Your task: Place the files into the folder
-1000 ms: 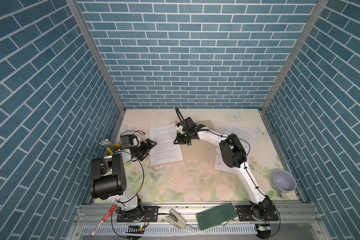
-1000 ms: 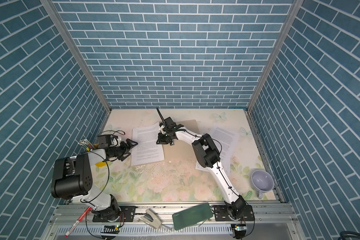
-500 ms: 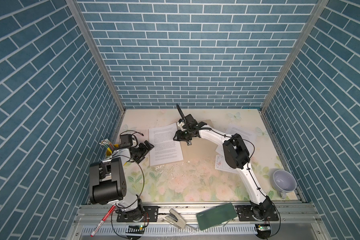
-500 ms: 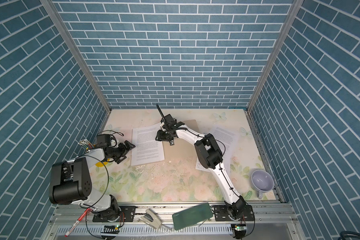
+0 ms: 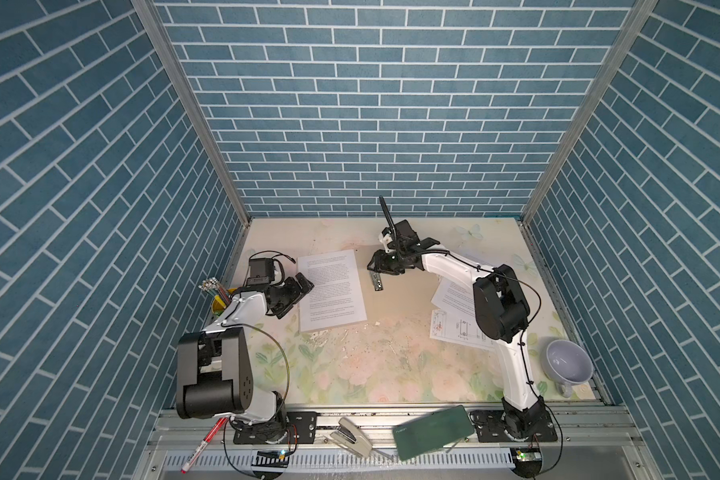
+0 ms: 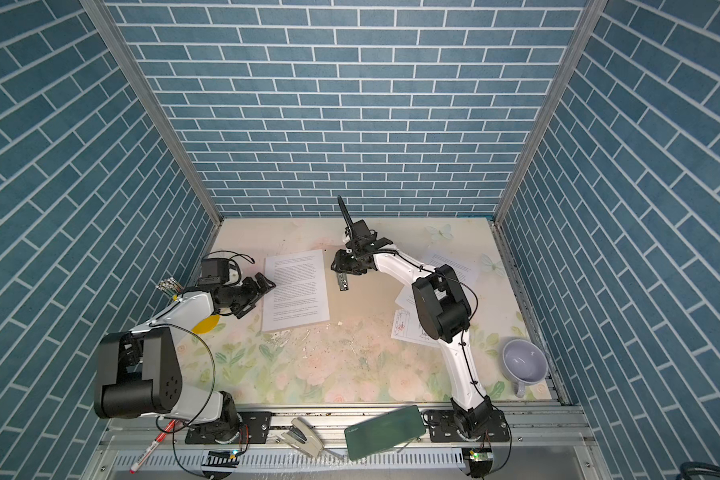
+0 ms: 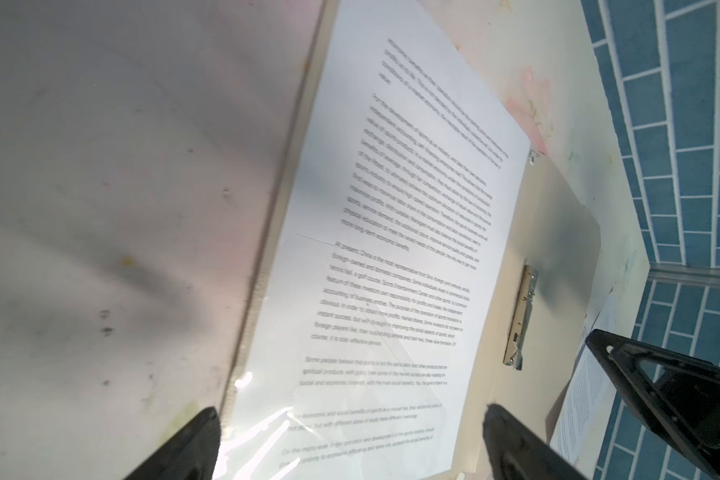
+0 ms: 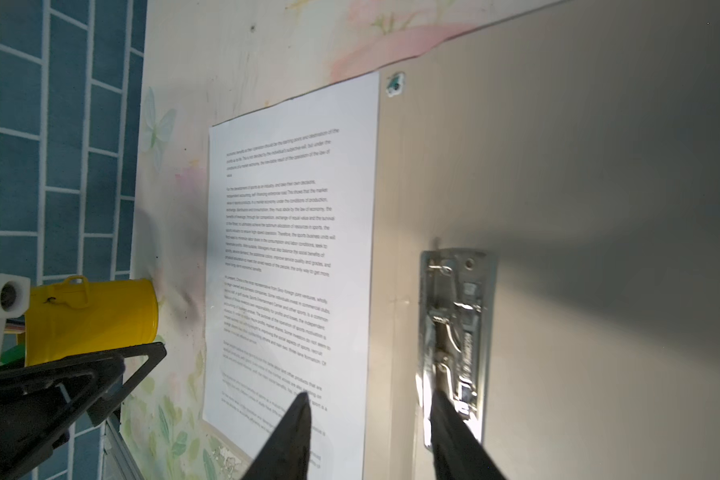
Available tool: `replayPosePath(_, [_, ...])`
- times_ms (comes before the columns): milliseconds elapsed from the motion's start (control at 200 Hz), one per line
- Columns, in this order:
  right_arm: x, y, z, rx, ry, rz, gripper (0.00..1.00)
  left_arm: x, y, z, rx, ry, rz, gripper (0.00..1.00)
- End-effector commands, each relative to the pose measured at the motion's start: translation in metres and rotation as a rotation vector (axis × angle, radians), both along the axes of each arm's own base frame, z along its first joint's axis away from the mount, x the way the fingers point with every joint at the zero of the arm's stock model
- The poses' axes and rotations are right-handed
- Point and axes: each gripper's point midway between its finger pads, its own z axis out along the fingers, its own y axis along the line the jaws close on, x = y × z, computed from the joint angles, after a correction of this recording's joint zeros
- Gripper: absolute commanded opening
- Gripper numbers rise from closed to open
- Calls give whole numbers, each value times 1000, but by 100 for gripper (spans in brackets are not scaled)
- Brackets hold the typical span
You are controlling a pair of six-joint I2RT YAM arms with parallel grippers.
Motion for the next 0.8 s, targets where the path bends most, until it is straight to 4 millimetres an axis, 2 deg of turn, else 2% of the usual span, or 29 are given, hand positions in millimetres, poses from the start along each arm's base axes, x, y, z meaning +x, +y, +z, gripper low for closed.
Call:
replayPosePath(0, [-2,-12,18,63,9,-28,45,14,-17,9,28,-18,-20,98])
replayPosePath(125, [-11,-26,10,65,50,-23,43,33,-50,8,12,-33,-75,93])
replayPosePath(180, [-15,-30,7,70,69,-16,37,43,-67,7,0,-36,-104,89])
replayPosePath(300, [-22,-33,-3,85,118,10,29,66,-106,3,-28,-43,-166,71])
replayPosePath(430, [-29,-32,-9,93,151,41,27,88,-141,-8,-50,-33,-204,50])
replayPosePath(540, [-36,-32,-18,85,186,58,26,103,-169,-17,-71,-22,-244,45])
replayPosePath(665, [-41,-35,-28,77,213,63,26,116,-189,-29,-98,-7,-250,40])
replayPosePath(795, [-44,-35,-37,73,241,62,26,125,-198,-39,-115,10,-243,36])
